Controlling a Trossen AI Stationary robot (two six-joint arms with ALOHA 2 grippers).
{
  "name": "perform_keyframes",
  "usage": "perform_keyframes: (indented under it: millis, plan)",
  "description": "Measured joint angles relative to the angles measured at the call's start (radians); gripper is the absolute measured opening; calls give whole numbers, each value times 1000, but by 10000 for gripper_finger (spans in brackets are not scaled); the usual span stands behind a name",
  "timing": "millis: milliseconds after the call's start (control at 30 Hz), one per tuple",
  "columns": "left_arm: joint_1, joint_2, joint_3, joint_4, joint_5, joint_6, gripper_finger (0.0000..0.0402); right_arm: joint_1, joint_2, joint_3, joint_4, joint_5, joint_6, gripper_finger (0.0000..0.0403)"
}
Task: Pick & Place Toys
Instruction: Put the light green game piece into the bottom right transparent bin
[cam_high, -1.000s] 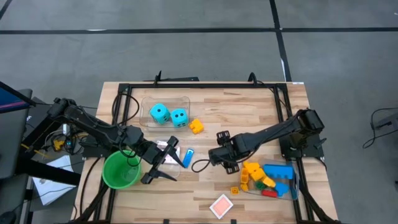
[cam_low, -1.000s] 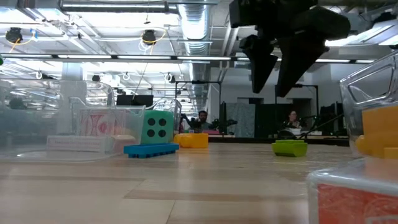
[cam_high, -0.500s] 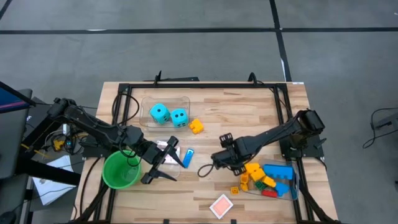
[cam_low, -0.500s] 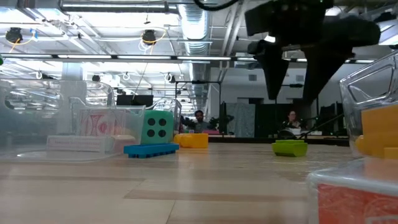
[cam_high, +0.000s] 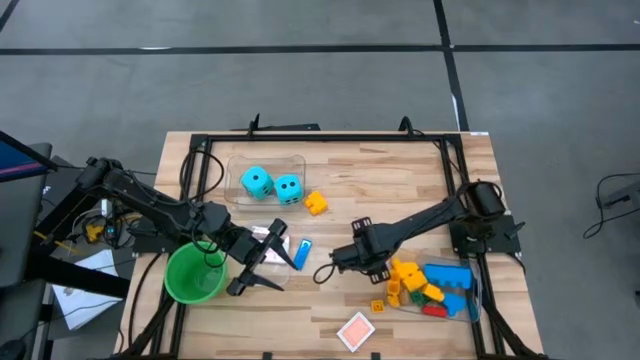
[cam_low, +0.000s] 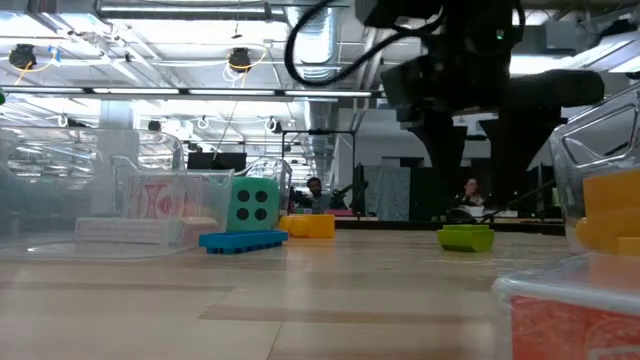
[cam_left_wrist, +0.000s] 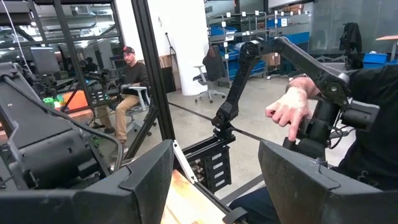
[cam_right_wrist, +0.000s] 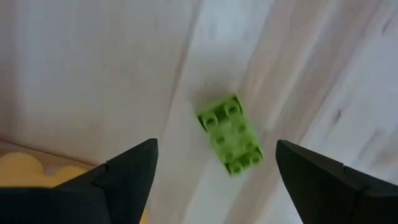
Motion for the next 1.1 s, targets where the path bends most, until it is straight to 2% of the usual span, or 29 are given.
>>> perform_keyframes:
  millis: [267, 567, 767, 967, 1100]
  plan:
    - [0, 0, 0, -1, 0, 0, 231, -28, 13, 57, 0, 2, 2, 317]
    - [0, 0, 0, -1, 0, 0, 231, -23, 15, 193, -49, -3, 29, 317]
    - [0, 0, 0, -1, 0, 0, 231, -27, 19, 185, -45, -7, 29, 317]
    - [0, 0, 0, -1, 0, 0, 231, -24, 81, 196, -35, -42, 56, 317]
    - [0, 0, 0, -4, 0, 0, 231, -26, 139, 197, -101, -48, 57, 317]
